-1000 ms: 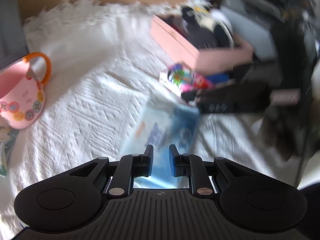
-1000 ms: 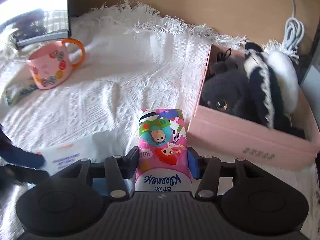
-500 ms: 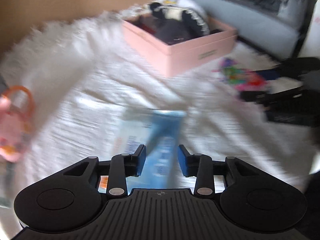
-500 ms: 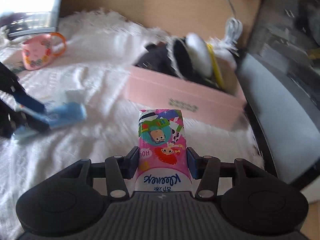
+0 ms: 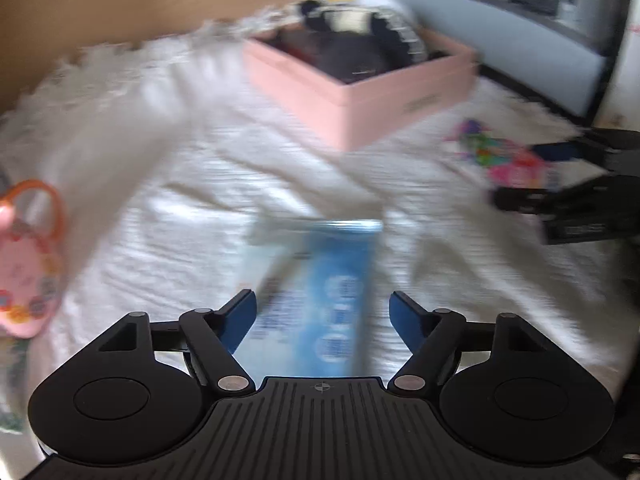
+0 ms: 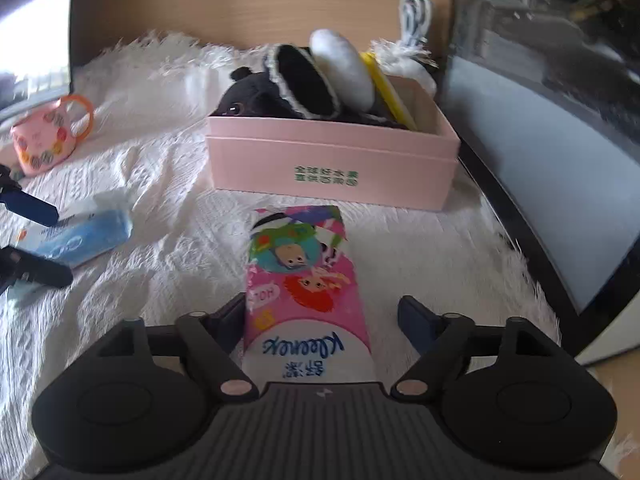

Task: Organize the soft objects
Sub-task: 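Carry the wet wipes pack and Kleenex pack over the pink box with both tools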

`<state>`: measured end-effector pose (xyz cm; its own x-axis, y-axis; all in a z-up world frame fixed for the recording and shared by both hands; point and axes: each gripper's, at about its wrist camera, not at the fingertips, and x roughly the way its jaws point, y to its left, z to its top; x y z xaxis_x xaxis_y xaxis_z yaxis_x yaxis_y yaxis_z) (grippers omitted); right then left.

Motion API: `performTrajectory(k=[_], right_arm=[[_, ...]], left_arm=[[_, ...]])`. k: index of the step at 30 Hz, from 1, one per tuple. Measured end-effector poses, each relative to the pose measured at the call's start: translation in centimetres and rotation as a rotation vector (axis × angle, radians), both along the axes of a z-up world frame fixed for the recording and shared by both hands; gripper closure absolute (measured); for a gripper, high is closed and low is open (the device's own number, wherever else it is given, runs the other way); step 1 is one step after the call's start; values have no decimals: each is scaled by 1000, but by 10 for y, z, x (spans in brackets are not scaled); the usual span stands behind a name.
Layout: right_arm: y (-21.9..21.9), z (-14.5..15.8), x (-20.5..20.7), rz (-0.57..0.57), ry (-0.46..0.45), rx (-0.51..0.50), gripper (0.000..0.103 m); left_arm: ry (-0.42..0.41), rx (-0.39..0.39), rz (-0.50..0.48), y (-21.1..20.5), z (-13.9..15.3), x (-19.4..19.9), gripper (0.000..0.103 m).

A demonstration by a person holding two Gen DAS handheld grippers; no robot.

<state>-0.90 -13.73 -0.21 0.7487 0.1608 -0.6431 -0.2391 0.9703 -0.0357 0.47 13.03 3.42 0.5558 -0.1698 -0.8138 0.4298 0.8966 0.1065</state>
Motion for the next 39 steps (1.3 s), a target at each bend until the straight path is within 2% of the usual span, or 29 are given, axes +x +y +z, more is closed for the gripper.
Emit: performTrajectory(k=[1,5,9,15,16,21,24,25,26,39], right_arm=[[-2,0,1,-3,5,8,19],[-4,-1,1,-9,10,19,18],[-4,-1,2,-10,12,25,18],[-3,0,2,-6,13,17,18],[-1,1,2,-1,12,7,18],[10,6,6,62,-7,-69,18],[15,9,14,97,28,-54,30],[15,11,17,104,43,-43,42],[16,12,19,114,58,-34,49],[12,43,-8,173,39,-37,51]], left_arm=[[1,15,14,4,-2,4,20],[36,-12,25,16,-4,17,17],[91,-78,65,25,-11,31,13],[57,-73,66,20,-12,24,15],[53,-76,68,21,-12,23,18],[58,-85,91,20,-11,16,19],[54,-84,115,19,-11,13,19],[58,-83,125,18,-10,12,20],[62,-83,133,17,-10,12,20],[77,-87,152,15,-5,-2,20]])
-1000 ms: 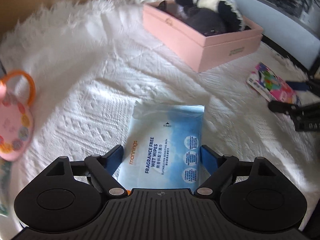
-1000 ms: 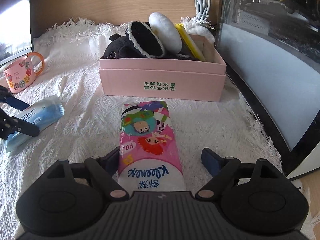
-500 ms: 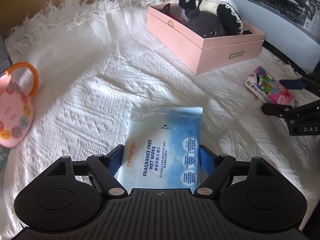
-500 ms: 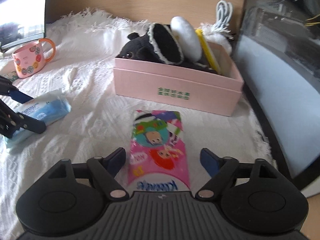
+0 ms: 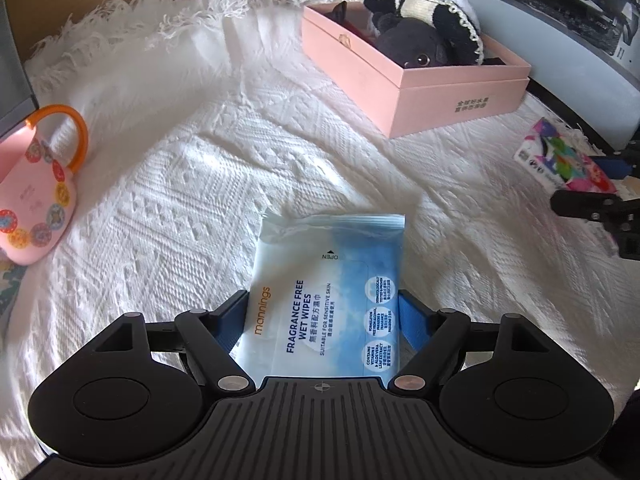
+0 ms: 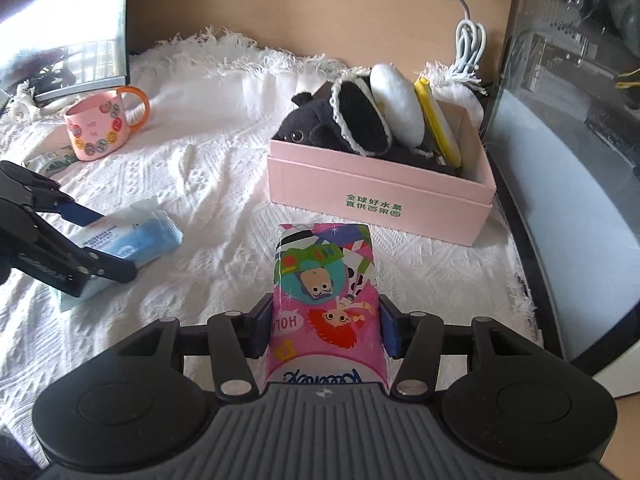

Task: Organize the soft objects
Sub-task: 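Carry the wet wipes pack and Kleenex pack over the pink box with both tools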

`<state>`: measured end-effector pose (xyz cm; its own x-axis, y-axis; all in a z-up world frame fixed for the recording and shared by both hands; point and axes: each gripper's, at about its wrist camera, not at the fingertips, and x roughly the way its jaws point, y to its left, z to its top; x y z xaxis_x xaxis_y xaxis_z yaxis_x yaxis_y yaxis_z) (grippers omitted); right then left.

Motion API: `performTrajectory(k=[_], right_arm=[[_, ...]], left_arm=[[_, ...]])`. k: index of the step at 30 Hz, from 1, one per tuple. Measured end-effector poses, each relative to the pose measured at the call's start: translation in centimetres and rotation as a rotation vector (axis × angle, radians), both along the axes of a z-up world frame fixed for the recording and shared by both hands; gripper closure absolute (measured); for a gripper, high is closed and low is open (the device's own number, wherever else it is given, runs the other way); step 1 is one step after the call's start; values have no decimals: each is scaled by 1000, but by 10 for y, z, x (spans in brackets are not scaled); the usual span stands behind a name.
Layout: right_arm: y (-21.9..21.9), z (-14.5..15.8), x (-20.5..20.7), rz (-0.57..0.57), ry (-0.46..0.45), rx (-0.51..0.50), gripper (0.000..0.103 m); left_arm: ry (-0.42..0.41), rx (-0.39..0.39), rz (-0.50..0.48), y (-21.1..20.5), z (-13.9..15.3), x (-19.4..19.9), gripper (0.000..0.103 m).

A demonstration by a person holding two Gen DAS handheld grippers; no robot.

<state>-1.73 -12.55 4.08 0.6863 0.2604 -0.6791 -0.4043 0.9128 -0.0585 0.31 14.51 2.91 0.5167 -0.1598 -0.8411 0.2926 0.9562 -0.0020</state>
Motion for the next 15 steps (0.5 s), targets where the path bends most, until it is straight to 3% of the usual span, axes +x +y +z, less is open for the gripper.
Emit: performTrajectory(k=[7,15], right_arm=[[-15,27,-32,-1,-44,-10,51],[-42,49,-60,-93,-98,-26,51]], left_arm=[[2,-46,-27,-13,17,-23,21],[-64,-178,-139,-58,72,-25,21]])
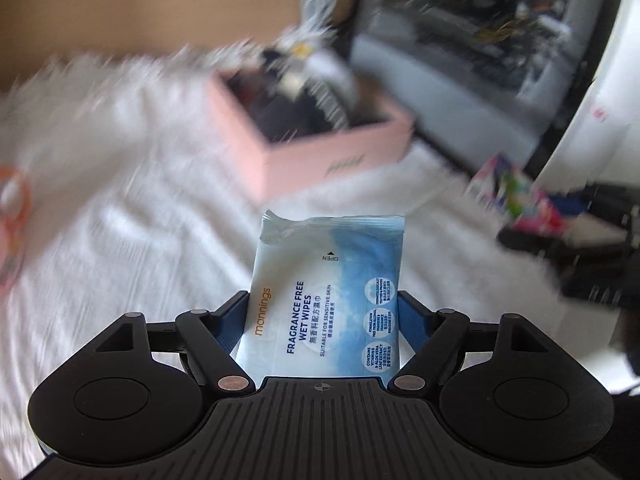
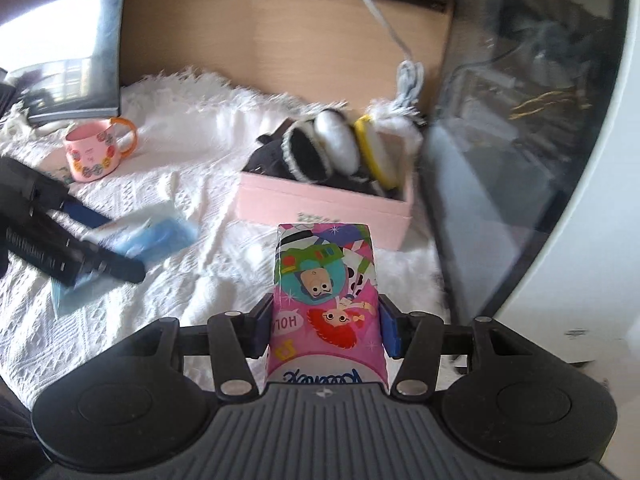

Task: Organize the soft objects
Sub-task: 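Carry the wet wipes pack and Kleenex pack over the pink box with both tools, then release the wet wipes into the box with the left tool while the right tool drops the Kleenex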

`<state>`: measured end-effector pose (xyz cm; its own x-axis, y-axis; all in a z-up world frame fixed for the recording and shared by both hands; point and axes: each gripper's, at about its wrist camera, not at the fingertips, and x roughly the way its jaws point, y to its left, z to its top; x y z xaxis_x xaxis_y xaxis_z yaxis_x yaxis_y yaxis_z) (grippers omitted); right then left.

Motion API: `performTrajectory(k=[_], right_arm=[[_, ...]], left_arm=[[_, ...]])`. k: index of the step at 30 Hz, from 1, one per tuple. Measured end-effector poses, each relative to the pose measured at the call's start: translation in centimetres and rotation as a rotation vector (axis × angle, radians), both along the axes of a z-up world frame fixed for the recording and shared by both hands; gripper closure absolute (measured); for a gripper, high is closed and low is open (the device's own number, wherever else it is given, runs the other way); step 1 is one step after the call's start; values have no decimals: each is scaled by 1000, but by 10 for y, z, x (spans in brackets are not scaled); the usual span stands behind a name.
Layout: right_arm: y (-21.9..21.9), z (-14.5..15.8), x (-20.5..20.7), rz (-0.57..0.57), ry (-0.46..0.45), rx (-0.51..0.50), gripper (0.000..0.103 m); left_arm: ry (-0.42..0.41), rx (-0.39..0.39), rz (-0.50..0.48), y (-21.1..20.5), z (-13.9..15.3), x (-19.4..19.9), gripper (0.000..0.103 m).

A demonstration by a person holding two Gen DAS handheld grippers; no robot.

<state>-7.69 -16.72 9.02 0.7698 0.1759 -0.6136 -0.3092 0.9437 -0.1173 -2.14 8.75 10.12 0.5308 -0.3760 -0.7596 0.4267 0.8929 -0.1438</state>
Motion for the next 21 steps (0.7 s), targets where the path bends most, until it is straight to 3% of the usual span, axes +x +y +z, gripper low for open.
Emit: performTrajectory(k=[3,8,12,15,18,19,21], right_arm=[[-6,9,-6,-20,-37,7,51],[-11,15,-3,-58,-72,10,51],[-11,15,2,-73,-67,22,51],[-12,12,9,-76,-55,7,51],[-12,8,17,-95,-36,-2,51],[-13,7,20,-102,-23,0,51],[-14,4,26,-108,-4,-3,51]], left_arm=[[-54,-26,-23,-23,26,26,21],[-182,-8,51,-57,63,93,21],[-168,-125,145,-73,76,159,21],[-91,-186,203,-79,58,206,20],[23,-101,230,-85,13,236,19],[39,-70,235,-86,-1,240,16],[37,-104,233,-80,-16,243,5]])
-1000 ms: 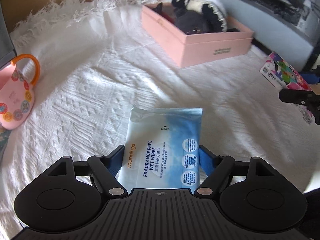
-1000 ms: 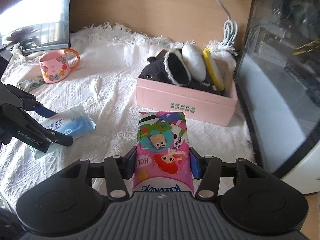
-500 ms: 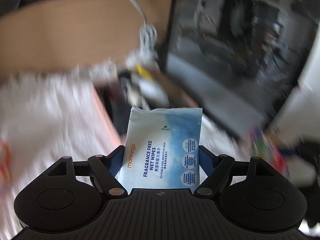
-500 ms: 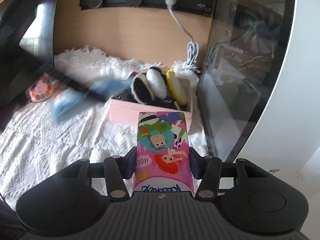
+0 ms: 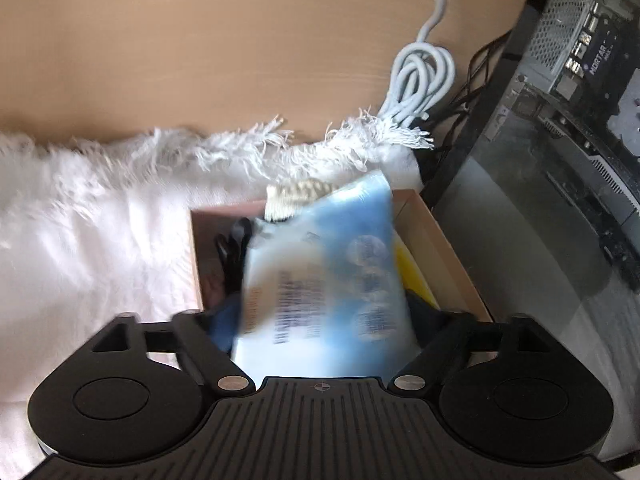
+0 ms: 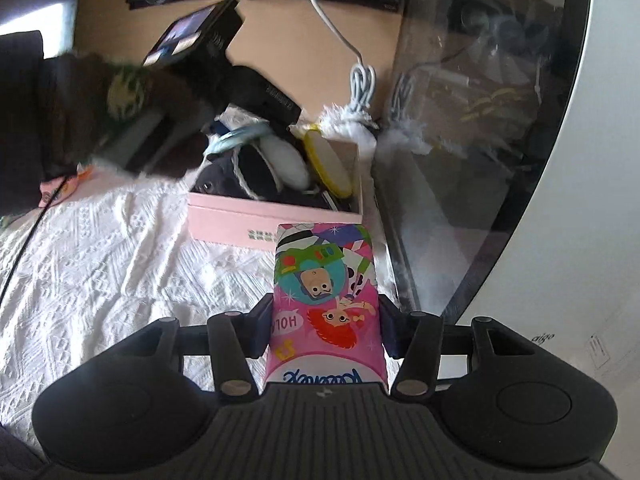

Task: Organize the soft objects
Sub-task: 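Release the wet wipes into the box with the left tool while the right tool drops the Kleenex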

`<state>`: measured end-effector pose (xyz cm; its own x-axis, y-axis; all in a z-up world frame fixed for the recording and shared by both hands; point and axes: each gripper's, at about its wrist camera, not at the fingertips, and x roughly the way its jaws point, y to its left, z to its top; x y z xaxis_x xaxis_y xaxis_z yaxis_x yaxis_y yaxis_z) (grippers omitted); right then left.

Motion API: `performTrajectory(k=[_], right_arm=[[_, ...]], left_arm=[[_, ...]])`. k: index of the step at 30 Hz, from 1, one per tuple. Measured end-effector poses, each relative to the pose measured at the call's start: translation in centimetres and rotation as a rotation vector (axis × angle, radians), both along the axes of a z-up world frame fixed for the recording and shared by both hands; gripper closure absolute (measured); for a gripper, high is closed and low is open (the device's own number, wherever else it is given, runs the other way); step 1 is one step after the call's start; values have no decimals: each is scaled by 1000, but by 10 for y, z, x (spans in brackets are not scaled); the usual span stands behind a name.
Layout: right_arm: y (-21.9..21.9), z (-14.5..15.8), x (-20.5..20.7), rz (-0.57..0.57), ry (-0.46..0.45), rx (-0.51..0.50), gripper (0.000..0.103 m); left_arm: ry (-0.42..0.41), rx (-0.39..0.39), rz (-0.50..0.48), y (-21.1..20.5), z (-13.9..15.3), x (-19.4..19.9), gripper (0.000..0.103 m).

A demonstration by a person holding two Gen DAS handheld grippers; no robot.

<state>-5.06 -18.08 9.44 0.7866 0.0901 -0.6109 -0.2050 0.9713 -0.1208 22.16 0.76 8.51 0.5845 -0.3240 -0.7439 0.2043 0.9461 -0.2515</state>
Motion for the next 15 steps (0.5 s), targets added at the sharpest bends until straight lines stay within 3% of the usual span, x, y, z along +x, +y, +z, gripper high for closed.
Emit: performTrajectory(k=[3,11,14,15], right_arm=[[0,-2,8,7,16,-16,51],[8,26,53,32,-68,-3,51],[14,46,97,14,-115,61,51],[17,50,114,3,-125,81,51]], left_arm=[[-7,-77,-2,12,-6,-1,5],[-172,-129,-28,42,27,-42,6],[-149,-164,-53,48,26,-52,21],[-128,-171,-63,48,22,-55,36]])
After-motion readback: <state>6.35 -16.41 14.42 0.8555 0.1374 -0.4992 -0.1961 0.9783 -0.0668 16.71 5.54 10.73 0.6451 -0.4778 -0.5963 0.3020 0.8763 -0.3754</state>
